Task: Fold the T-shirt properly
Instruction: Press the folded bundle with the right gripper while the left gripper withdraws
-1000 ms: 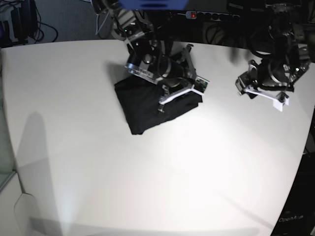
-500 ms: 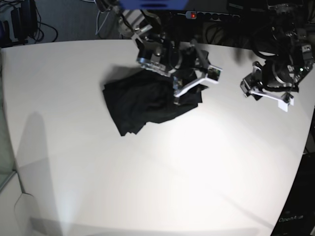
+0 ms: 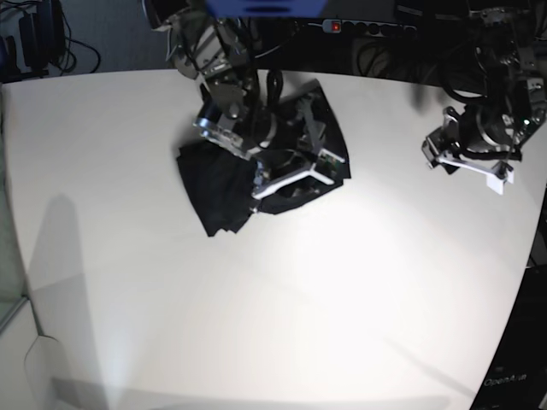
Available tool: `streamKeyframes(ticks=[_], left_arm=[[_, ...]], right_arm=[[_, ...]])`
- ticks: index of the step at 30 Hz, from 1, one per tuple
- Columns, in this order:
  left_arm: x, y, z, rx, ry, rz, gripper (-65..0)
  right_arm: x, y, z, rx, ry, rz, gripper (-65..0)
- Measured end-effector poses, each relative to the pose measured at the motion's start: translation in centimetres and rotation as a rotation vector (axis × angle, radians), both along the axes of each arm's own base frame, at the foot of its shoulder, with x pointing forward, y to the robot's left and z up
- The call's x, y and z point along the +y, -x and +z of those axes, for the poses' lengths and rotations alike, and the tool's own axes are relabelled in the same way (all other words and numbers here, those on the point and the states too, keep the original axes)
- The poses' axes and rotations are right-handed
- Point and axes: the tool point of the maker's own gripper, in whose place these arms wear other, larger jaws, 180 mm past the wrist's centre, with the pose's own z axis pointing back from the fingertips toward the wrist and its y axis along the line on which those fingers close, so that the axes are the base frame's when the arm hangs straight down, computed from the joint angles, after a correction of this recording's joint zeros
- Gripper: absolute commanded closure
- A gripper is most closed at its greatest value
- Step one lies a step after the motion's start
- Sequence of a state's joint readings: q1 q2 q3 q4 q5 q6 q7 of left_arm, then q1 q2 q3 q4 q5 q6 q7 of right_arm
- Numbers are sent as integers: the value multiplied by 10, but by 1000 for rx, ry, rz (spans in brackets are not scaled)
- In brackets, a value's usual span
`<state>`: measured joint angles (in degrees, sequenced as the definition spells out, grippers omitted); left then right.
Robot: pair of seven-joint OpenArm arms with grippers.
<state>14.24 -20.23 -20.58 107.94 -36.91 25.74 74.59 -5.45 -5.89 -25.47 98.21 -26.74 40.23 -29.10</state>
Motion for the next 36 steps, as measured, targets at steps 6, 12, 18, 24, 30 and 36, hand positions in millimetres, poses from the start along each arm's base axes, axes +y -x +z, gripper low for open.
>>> streamKeyframes(ticks=[6, 12, 18, 24, 30, 36], left_arm=[[23, -5, 7, -13, -91, 9, -332], [29, -2, 6, 2, -129, 12, -332], [29, -2, 6, 2, -129, 12, -332], [30, -2, 6, 3, -132, 11, -332], [35, -3, 9, 1, -150, 7, -332], [35, -3, 9, 1, -151, 7, -332]], right_arm=[[-23, -12, -4, 6, 17, -69, -294], [-32, -12, -22, 40, 55, -69, -295], [-30, -10, -26, 53, 55, -66, -296], [-31, -10, -26, 53, 55, -66, -339], [-30, -8, -29, 60, 56, -64, -340], [-29, 0, -49, 118, 67, -53, -339]])
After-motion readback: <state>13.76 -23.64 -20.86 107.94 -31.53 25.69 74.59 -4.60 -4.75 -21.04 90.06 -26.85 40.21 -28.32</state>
